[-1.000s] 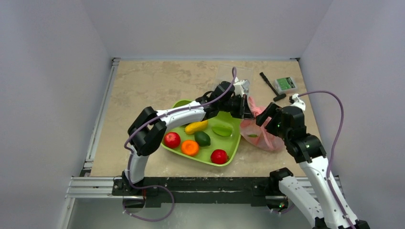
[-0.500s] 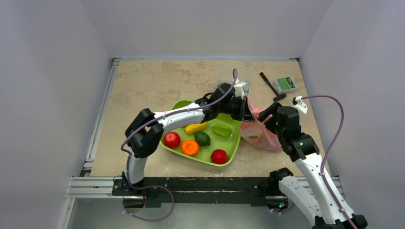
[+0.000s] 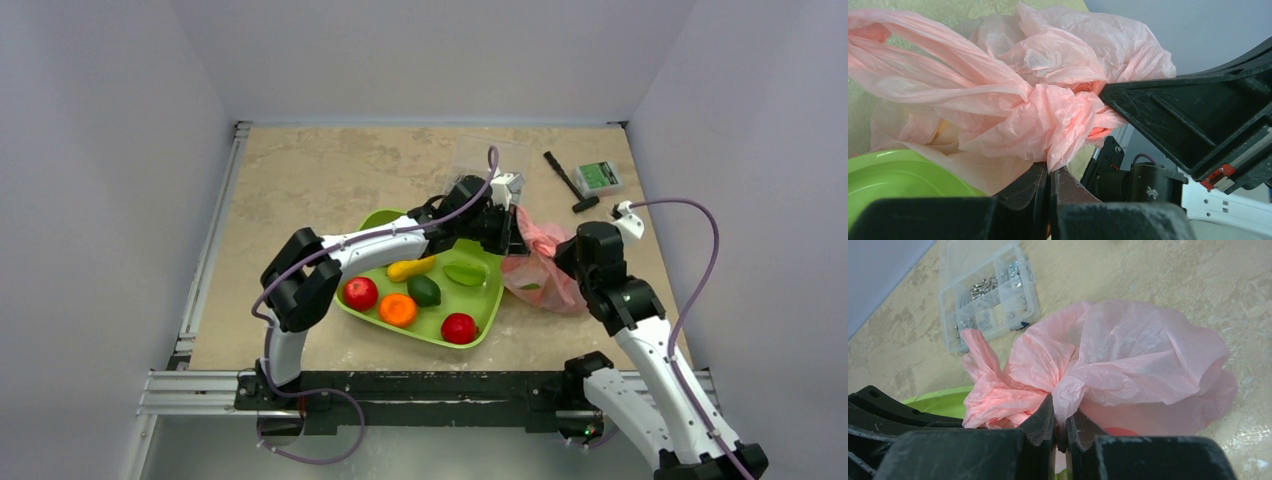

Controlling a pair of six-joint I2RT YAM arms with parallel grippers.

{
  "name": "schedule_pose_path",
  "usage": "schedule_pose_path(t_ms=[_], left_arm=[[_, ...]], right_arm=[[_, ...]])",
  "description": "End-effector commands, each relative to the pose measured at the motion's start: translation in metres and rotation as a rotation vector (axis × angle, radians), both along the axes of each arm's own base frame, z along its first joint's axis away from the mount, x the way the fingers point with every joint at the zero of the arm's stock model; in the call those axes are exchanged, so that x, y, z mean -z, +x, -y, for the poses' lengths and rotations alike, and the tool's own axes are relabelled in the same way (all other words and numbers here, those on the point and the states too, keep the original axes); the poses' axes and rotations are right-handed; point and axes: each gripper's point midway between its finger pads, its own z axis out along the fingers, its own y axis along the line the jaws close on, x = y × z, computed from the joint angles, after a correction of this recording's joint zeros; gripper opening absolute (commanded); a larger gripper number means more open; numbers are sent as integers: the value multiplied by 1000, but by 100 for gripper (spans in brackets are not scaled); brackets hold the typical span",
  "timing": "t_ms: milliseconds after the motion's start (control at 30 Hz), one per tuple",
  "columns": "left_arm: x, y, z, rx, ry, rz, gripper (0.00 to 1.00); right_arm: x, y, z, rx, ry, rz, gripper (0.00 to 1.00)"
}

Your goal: Take the fake fruits out of the plastic bag

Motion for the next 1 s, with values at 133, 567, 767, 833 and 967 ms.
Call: schedule_pose_path(t_ms=[133,567,767,833,967], left_arm=[[-7,-2,-26,-7,99,110,0],[-16,-23,-24,30,54,80,9],[-51,-37,-29,82,109,270,38],[-61,-33,-34,58,143,327,48],[-82,-26,-37,26,154,366,54]], right_arm=[[-55,-16,43,175,-104,96,0],[-111,-57,85,342,-149,232,0],[-102,-54,76,281,-152,211,0],[-102,-54,75,274,-149,211,0],[-101,-52,73,261,-151,211,0]])
